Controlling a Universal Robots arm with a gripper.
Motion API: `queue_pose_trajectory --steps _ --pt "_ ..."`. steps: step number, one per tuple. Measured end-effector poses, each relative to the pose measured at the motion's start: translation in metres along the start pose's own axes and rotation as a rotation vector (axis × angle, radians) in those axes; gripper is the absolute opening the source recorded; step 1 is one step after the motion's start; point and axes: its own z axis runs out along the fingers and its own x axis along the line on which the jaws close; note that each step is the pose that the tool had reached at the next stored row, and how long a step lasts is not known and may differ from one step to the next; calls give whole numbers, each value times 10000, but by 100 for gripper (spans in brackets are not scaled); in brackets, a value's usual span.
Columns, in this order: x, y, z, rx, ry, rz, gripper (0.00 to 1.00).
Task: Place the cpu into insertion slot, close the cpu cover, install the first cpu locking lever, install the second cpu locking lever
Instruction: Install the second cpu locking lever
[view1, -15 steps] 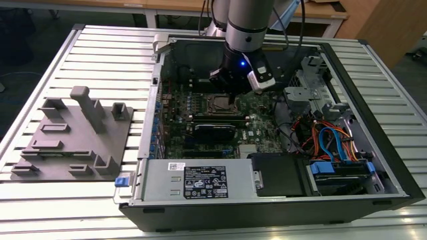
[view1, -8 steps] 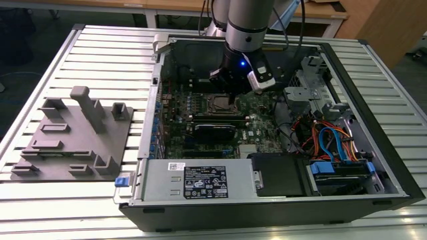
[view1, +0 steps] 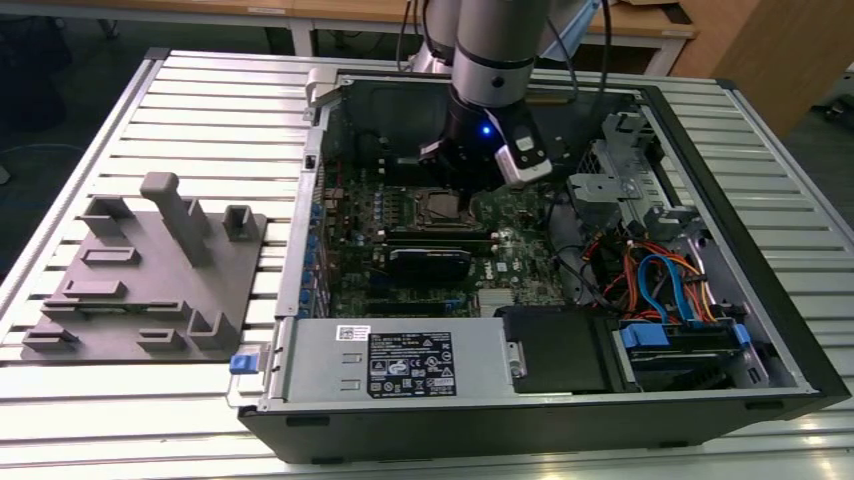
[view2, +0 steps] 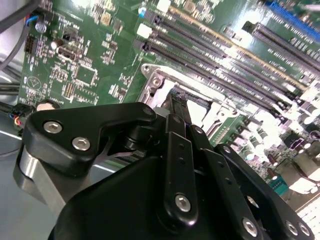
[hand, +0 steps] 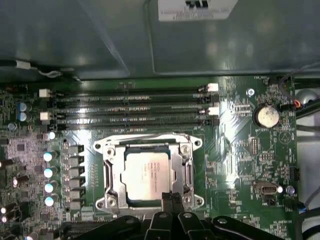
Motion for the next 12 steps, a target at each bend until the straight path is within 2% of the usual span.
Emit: queue_pose_trajectory --steps 3,9,12 --pt "-2 -43 0 -9 0 0 10" --pt "-2 -43 -50 -11 1 0 10" --pt "-3 -43 -53 -13 0 0 10"
